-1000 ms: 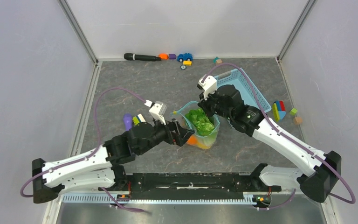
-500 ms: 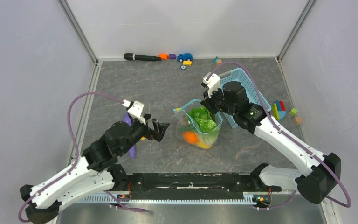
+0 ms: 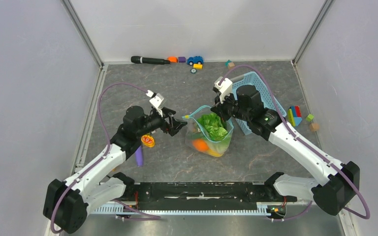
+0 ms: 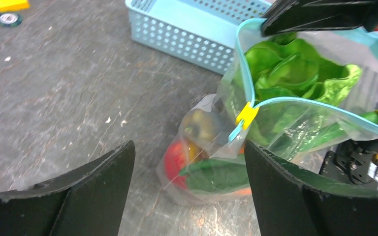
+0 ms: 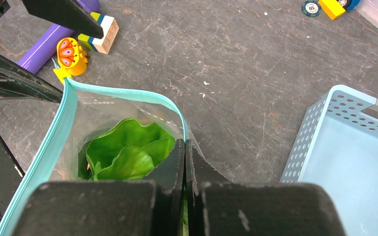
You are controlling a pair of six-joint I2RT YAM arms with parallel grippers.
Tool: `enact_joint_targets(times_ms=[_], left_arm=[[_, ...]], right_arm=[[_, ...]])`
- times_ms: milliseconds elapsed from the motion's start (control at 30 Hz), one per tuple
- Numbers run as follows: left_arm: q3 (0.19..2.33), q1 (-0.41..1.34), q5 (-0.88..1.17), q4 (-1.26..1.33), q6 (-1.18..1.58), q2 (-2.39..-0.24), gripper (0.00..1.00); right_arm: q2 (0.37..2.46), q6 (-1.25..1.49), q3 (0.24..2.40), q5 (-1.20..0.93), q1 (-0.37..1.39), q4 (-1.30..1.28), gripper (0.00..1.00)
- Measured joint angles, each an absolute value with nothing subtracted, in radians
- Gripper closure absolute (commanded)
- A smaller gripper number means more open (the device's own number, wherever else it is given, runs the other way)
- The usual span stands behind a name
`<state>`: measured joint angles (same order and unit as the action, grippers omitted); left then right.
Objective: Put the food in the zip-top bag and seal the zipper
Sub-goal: Zip the zipper food storage bag at the center of the board.
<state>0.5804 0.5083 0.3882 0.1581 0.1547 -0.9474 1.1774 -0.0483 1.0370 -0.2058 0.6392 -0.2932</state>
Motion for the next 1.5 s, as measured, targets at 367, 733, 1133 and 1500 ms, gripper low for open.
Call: enact_joint_targets(times_ms=[367,733,1133,1500], left_arm=[[0.580,0.451,0.692,0.354,0.128,-1.098,0.42],[0.580,0.450,0.772,0.455,0.121,-1.148,0.98],[0.565,0.457,0.696,0.386,0.200,-0.957,0.98],[0.502,0.458,0.559,0.242,0.273,-0.783,0.98]], right_arm=[[1.177,-0.050,1.037,-0.210,0.639,-0.293,1.00],[1.177,-0.046,1.037,-0.223,0.638,-0.294,1.00],[1.197,-0.050,1.100,-0.248,0.607,-0.301,0.91],[1.212,-0.189,1.129,-0.384,0.569,-0.309,0.31]])
